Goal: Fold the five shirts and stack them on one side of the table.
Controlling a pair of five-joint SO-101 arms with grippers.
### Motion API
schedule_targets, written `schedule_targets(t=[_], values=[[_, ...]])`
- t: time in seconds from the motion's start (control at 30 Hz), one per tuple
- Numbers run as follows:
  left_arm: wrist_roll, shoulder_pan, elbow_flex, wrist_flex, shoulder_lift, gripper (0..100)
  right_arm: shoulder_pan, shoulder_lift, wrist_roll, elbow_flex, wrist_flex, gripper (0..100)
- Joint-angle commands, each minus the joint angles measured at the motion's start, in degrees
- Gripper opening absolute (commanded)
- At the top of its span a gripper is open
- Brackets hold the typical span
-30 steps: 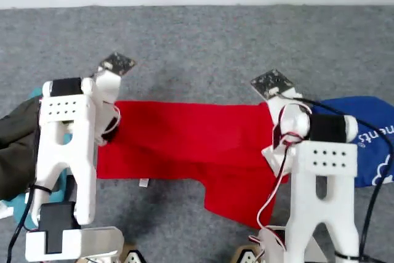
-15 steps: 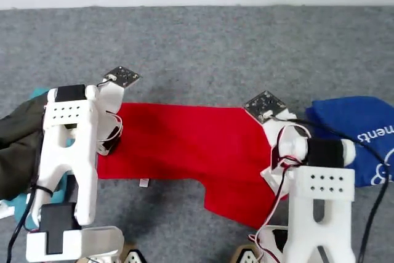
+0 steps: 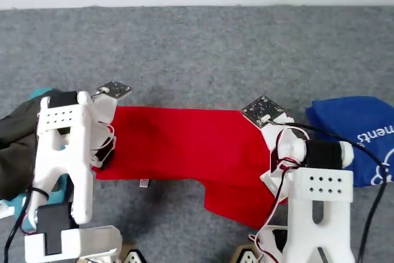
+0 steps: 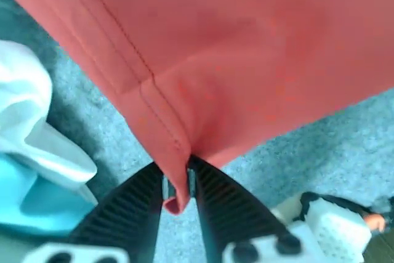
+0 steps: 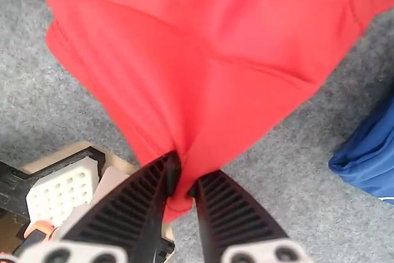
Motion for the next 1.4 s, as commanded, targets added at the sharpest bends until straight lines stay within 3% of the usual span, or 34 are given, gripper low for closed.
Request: schedule_targets(t=[0.0,0.23,0.43,0.57,0.83,0.93,1.07,1.23,1.37], values=[[-0.5,-0.4,1.6,-4.8,-2.5,2,0.0,-1.0,0.8,-0.3,1.6,0.9],[-0.6,-0.6,1.8,-5.5,-2.5,8,0.0,-1.0,0.7,-0.3,2.2,2.1],[-4.2,-0.7,1.8,-1.4,-2.5,9,0.3,-1.0,0.5,-0.3,2.6,16.5],[-6.3,-0.7,1.6,-1.0,-2.5,9,0.1,-1.0,0.5,-0.3,2.6,19.1],[-6.2,-9.1,-10.2,0.9,-2.5,9,0.4,-1.0,0.8,-0.6,1.6,19.1],[-5.6,-9.6,-15.2,0.6,-2.1,9,0.9,-0.6,0.4,-0.7,-6.4,19.1],[0.4,-2.6,-15.8,-1.1,-1.9,9,3.8,1.5,-4.7,1.1,-20.4,19.3],[9.8,5.7,-14.5,-11.3,-0.2,10,4.8,8.2,-10.2,0.7,-31.7,19.3],[14.5,7.0,-12.8,-18.4,7.0,10,4.6,14.3,-13.5,0.7,-41.0,19.3]])
